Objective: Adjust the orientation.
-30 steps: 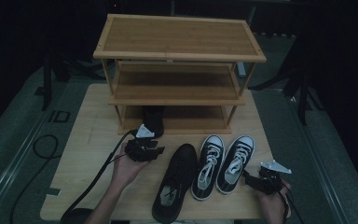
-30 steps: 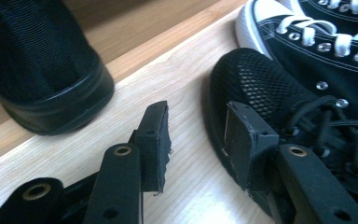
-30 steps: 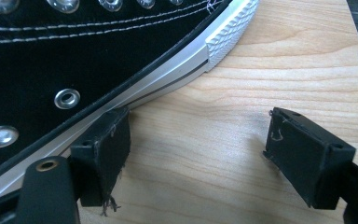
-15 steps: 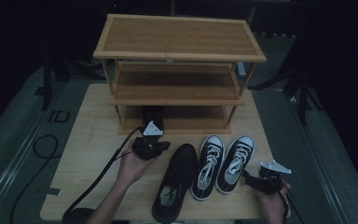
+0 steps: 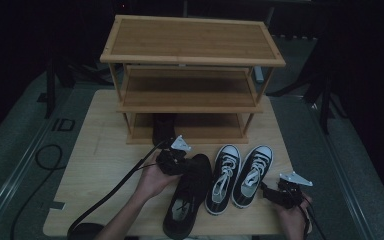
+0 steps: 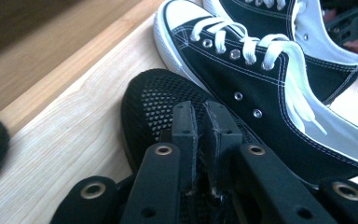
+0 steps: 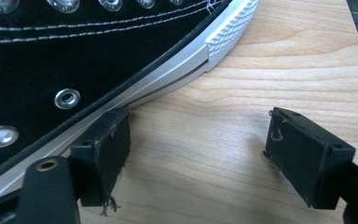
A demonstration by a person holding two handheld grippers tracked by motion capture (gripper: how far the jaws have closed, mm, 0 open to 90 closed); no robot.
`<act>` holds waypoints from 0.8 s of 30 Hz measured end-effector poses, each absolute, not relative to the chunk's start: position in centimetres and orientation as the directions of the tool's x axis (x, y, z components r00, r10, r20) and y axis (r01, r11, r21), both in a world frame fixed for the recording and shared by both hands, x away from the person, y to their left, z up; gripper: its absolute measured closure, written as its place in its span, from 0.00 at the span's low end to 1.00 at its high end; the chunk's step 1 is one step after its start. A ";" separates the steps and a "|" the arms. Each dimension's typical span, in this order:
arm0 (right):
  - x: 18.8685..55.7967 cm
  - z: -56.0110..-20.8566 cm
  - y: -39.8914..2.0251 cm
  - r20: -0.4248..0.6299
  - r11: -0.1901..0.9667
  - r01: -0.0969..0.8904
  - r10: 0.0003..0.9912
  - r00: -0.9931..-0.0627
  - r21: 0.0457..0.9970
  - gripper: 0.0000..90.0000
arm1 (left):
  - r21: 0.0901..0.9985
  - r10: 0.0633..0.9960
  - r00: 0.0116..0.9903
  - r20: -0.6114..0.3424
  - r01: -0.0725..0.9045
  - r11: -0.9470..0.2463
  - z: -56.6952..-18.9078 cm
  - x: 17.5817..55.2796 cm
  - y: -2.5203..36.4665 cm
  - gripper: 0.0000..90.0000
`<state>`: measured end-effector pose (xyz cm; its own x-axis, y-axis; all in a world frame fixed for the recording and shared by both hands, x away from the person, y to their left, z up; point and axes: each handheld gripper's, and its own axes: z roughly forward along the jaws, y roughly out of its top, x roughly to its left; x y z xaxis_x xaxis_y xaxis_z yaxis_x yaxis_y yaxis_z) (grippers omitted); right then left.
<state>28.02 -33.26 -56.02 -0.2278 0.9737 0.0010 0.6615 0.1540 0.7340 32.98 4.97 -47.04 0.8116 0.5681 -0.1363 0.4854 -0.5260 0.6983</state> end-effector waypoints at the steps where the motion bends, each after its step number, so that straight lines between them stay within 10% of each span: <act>1: 28.0 -56.0 -33.3 0.002 0.153 0.662 0.974 -0.228 0.734 0.24 | 0.695 0.565 0.813 -0.141 0.487 -0.529 -47.2 33.1 4.8 0.91; 24: 28.0 -56.0 -33.3 0.002 0.153 0.662 0.974 -0.227 0.734 0.24 | 0.629 0.568 0.808 -0.155 0.525 -0.574 -48.4 33.3 4.2 0.75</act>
